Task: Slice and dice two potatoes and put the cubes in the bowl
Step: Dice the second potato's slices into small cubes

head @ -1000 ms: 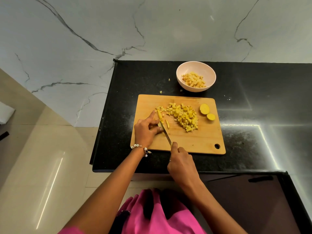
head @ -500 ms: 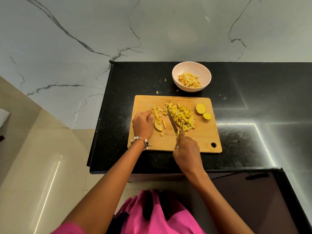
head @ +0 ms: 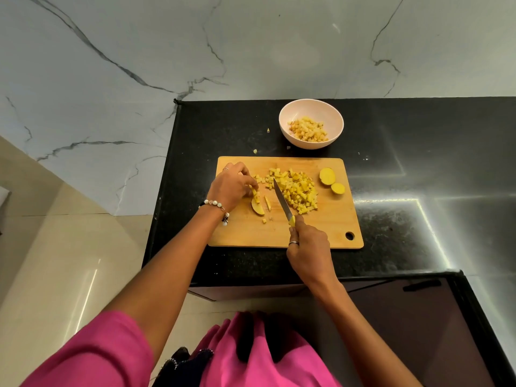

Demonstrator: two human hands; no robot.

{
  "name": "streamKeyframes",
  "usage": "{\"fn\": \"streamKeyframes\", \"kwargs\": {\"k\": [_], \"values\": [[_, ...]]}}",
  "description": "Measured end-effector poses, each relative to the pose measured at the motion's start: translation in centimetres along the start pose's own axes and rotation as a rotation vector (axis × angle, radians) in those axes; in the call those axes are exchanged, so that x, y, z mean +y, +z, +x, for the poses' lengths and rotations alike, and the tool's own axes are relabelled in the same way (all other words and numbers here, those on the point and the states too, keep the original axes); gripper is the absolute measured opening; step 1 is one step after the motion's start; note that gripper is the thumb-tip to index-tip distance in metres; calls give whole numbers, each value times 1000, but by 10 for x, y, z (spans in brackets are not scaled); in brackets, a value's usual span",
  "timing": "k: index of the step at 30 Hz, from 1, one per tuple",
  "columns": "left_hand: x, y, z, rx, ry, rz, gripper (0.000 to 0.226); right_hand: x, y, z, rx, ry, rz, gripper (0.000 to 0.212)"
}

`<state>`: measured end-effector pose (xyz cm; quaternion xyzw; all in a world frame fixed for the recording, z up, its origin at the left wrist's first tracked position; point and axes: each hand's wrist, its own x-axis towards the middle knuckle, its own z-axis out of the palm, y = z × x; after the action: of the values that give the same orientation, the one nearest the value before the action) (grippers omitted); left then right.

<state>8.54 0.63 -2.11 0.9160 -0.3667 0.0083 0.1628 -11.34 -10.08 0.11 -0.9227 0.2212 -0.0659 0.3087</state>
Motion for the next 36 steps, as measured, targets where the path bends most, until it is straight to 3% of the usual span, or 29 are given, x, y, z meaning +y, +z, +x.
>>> {"fn": "streamKeyframes", "kwargs": {"k": [10,16,20,26,30,36], "values": [[-7,4,3,16,140,169,16,-4,0,3,35,-1,64,43],[5,1,2,-8,406,417,20,-1,3,2,38,-8,51,43],[11,2,5,-41,442,324,17,0,4,2,45,-7,60,42],[11,4,3,-91,265,-148,23,6,7,3,63,3,79,42],[7,4,-7,85,188,-274,32,9,8,4,66,-6,82,42],[14,10,-29,217,-127,-401,37,16,7,-5,-34,-124,74,42]]}}
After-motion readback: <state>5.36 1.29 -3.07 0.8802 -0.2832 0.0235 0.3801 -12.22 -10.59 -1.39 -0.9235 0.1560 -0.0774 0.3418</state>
